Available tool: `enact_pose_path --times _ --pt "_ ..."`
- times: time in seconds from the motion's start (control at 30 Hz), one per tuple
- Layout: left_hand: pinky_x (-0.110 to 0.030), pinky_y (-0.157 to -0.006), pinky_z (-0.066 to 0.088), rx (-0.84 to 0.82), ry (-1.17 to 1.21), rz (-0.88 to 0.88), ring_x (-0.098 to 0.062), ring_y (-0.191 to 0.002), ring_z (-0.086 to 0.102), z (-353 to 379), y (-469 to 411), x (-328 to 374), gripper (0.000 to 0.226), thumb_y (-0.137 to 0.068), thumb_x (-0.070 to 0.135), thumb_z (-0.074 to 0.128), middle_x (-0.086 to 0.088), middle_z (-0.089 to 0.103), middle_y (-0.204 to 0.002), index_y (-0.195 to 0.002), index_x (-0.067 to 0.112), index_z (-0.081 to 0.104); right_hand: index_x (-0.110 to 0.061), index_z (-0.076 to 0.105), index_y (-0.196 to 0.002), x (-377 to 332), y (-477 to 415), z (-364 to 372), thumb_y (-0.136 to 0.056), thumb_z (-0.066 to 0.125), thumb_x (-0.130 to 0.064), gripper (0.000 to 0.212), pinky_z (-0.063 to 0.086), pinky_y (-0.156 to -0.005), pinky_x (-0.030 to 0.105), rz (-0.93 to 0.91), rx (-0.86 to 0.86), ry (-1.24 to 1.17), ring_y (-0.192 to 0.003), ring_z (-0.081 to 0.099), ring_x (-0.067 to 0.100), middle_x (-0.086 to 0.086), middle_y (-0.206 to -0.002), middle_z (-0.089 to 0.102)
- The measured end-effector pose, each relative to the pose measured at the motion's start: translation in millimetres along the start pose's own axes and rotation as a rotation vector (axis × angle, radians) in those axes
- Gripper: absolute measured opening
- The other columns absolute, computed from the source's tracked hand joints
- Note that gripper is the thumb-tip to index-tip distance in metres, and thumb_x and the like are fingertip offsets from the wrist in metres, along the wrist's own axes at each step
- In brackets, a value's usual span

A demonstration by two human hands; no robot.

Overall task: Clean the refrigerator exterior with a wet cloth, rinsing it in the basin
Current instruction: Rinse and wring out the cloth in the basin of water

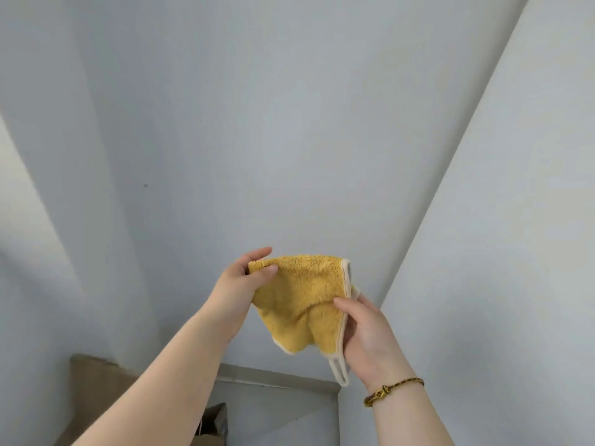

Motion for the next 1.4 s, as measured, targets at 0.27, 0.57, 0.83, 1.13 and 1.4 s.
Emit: enact_pose_path --times 0.27,0.57,0.83,1.13,1.4 --pt "-0.036 -0.094 0.046 0.409 0.203 -0.155 -0.022 -0.101 0.060 -104.3 132.7 -63.4 0.040 -0.087 0.039 0.051 -0.007 0.063 -0.112 -0.113 0.008 0.055 -0.001 0.059 -0.091 86.8 57.0 97.4 -0.089 0.039 0.007 0.022 0.056 -0.066 0.042 0.301 -0.448 0.134 -0.075 0.064 0.028 0.015 -0.077 0.068" --pt "-0.037 -0.087 0.049 0.947 0.163 -0.048 -0.021 -0.093 0.063 -194.9 361.5 -71.9 0.016 -0.087 0.032 0.057 -0.001 0.069 -0.092 -0.087 0.018 0.064 -0.001 0.060 -0.103 197.6 181.3 179.9 -0.080 0.057 -0.024 0.033 0.057 -0.069 0.040 0.502 -0.840 0.433 -0.084 0.068 0.026 0.016 -0.095 0.070" --pt "-0.024 -0.068 0.049 1.279 0.246 -0.033 -0.016 -0.084 0.064 -183.6 600.4 -136.5 0.015 -0.086 0.025 0.058 -0.002 0.068 -0.092 -0.093 0.013 0.064 -0.007 0.060 -0.088 298.0 357.6 177.2 -0.092 0.050 -0.010 0.011 0.049 -0.073 0.035 0.535 -1.079 0.652 -0.083 0.058 0.023 0.010 -0.085 0.062" --pt "-0.014 -0.050 0.049 1.647 0.377 -0.009 -0.006 -0.067 0.065 -172.3 790.5 -193.9 0.011 -0.089 0.021 0.055 0.001 0.068 -0.081 -0.083 0.016 0.062 -0.008 0.063 -0.092 396.1 529.1 176.6 -0.092 0.048 -0.005 0.016 0.047 -0.077 0.037 0.677 -1.353 0.794 -0.087 0.056 0.025 0.010 -0.087 0.061" --pt "-0.031 -0.073 0.043 1.867 0.539 -0.097 -0.017 -0.081 0.058 -243.6 882.9 -247.3 0.016 -0.091 0.028 0.052 -0.001 0.063 -0.090 -0.097 0.016 0.059 -0.012 0.061 -0.101 508.2 616.8 219.7 -0.092 0.052 -0.016 0.013 0.047 -0.092 0.046 0.783 -1.415 1.004 -0.100 0.056 0.029 0.011 -0.101 0.061"
Point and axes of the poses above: each hand's wrist, its own y-axis away from the middle knuckle, its own z-axis out of the palm, x = y × z, the point moved 9 cm from there along -y, towards the middle knuckle
